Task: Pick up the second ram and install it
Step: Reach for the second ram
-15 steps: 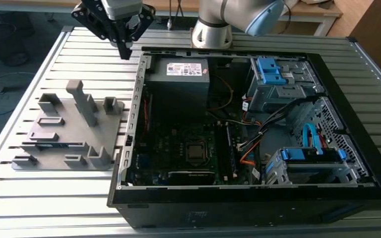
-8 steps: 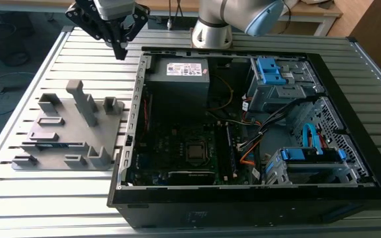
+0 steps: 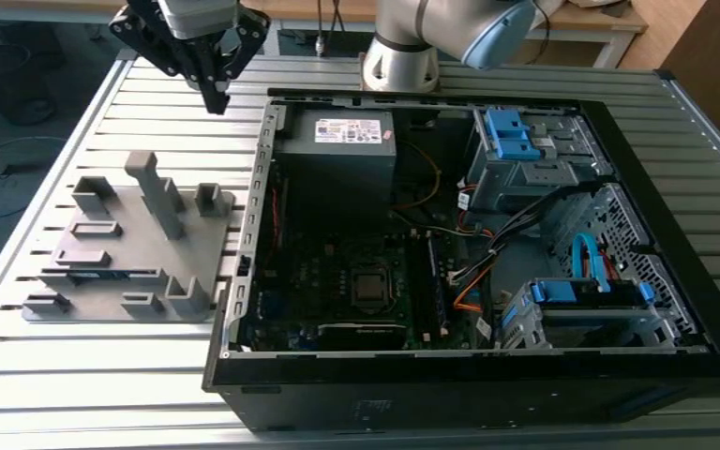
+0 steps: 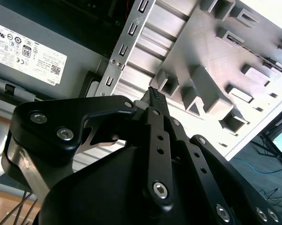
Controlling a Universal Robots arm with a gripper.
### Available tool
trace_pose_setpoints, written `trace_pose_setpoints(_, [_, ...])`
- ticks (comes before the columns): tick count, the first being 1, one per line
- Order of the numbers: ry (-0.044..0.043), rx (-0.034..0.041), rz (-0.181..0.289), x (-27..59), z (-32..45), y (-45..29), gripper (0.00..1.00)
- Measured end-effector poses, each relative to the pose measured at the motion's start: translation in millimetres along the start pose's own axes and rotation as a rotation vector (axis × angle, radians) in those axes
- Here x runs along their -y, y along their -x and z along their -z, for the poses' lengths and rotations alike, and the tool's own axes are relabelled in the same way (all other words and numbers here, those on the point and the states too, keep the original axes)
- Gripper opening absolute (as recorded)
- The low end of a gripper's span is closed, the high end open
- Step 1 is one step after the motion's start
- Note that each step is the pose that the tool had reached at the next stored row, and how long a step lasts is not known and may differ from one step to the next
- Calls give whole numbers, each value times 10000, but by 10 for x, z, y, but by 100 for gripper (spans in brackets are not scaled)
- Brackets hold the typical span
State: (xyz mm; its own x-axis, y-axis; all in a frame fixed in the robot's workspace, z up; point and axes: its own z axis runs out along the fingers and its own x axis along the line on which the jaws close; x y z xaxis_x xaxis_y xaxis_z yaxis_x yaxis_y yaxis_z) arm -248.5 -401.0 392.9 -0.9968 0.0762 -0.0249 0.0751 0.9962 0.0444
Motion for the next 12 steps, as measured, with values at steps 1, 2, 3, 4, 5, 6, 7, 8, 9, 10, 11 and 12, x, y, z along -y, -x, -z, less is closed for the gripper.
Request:
trace_pose_setpoints(1, [0, 0, 0, 2, 0, -11, 10])
trace_pose_setpoints(2, [-1, -1, 0, 5, 1, -22, 10])
trace_pose_setpoints(3, [0, 0, 0, 8, 1, -33, 10])
trace_pose_setpoints(4, [0, 0, 0, 10, 1, -43, 10])
trace_pose_setpoints(5, [0, 0, 0, 13, 1, -54, 10])
trace_pose_setpoints(6, [0, 0, 0, 16, 1, -64, 10])
trace_pose_setpoints(7, [0, 0, 0, 19, 1, -75, 10])
trace_pose_setpoints(8, [1, 1, 0, 22, 1, -85, 10])
trace_pose_setpoints(9, [0, 0, 0, 25, 1, -96, 10])
trace_pose_setpoints(10, [0, 0, 0, 28, 2, -107, 10])
trace_pose_setpoints(11, [0, 0, 0, 31, 1, -119, 10])
trace_pose_setpoints(12, [0, 0, 1, 34, 2, -130, 10])
